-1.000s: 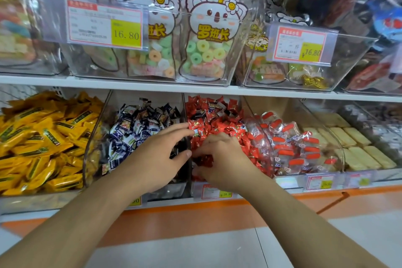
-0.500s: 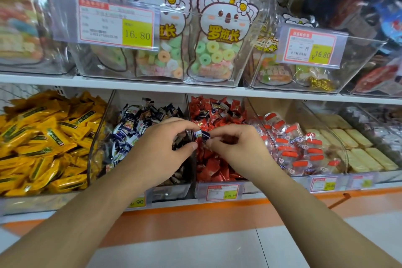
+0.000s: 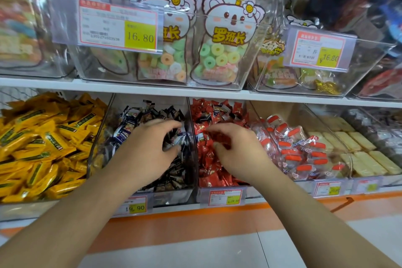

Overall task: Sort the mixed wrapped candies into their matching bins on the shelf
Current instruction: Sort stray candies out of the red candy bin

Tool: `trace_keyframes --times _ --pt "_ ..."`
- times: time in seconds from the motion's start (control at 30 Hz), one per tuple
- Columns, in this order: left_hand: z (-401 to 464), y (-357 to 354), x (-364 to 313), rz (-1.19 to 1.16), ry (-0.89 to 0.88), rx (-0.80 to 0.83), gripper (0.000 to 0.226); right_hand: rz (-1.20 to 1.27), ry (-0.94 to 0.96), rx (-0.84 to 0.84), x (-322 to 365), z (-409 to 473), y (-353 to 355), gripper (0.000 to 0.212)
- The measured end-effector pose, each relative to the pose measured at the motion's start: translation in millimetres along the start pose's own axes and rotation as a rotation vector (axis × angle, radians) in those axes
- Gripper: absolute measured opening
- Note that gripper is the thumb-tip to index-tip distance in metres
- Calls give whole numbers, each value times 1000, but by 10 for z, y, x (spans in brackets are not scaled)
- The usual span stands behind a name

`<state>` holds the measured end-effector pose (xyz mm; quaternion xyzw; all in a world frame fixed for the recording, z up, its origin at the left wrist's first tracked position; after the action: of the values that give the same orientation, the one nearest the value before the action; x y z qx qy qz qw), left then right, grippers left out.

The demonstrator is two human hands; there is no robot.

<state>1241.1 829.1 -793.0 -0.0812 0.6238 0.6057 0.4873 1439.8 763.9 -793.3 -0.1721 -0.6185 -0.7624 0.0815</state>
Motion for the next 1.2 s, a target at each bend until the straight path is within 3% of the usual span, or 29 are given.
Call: trace_keyframes --times 0.13,0.3,0.5,0.83,1.03,1.2 --pt "7 -130 -138 -68 -78 55 50 -242 196 53 76 16 -201 33" --pt "37 -316 -147 -16 -126 145 52 -477 152 86 6 62 -164 31" --pt "89 -300 -74 -82 -124 149 53 -240 137 -107 73 226 -72 16" --pt "115 -305 -16 -101 -113 184 52 -268 50 -62 -1 469 -342 38" --pt "115 -287 -26 -99 -115 186 51 -251 26 -84 -39 435 -299 27" --pt "101 -272 -52 -96 -116 159 49 -76 26 -98 -54 324 -139 15"
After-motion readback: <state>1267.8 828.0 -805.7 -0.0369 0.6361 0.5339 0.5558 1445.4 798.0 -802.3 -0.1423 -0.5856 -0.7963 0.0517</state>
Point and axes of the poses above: each hand's wrist, its own z-axis towards the middle knuckle, its own y-axis out of the back of the hand, x = y × z, the point moved 6 cm from there along z, towards the middle knuckle, and after that the axes turned 11 degrees about -z, right-handed, at the moved point
